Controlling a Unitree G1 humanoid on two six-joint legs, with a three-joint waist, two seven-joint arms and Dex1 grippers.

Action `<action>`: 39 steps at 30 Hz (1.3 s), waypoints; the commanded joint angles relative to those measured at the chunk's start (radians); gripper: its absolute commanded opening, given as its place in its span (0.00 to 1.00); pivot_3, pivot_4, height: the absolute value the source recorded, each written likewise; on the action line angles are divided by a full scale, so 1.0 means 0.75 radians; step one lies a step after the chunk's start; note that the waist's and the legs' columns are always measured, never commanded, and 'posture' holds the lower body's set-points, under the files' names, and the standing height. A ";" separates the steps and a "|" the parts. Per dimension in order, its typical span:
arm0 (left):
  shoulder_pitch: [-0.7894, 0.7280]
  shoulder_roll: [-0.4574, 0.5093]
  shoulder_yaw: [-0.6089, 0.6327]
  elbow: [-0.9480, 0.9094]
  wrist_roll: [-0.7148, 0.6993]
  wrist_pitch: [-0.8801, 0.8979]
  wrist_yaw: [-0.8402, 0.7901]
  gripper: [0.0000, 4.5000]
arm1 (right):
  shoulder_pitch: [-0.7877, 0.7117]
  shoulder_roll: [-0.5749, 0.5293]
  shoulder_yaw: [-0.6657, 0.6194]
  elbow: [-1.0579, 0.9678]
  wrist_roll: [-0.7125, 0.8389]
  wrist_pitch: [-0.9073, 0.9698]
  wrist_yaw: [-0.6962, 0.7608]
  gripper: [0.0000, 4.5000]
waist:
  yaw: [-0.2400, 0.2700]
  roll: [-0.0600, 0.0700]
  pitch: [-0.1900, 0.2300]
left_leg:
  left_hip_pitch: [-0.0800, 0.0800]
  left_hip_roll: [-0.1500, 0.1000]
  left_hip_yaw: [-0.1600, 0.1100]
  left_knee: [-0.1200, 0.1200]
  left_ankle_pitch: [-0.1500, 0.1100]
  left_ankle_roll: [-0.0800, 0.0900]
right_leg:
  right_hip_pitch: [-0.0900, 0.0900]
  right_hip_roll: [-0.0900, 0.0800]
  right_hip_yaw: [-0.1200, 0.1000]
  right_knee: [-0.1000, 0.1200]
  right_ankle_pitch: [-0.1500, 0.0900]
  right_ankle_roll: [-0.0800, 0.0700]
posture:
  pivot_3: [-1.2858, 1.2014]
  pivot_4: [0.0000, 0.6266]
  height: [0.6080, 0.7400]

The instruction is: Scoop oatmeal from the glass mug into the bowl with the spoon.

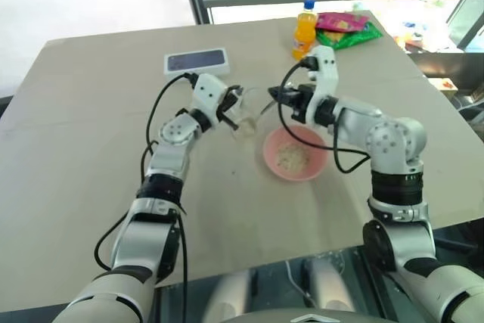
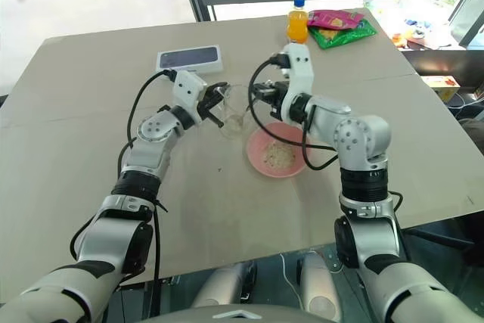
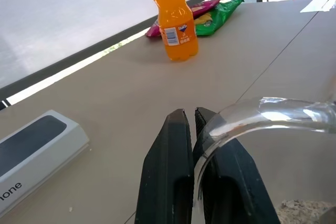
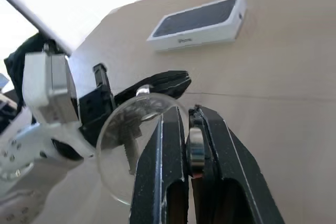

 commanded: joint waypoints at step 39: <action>0.029 -0.126 0.021 0.077 -0.021 -0.047 0.023 0.01 | -0.049 0.075 -0.619 0.089 1.067 0.093 -1.051 0.00 | 0.008 0.001 -0.001 | -0.001 0.000 0.001 0.000 0.000 0.001 | 0.000 0.000 0.000 0.001 0.000 0.000 | 0.52 0.24 1.00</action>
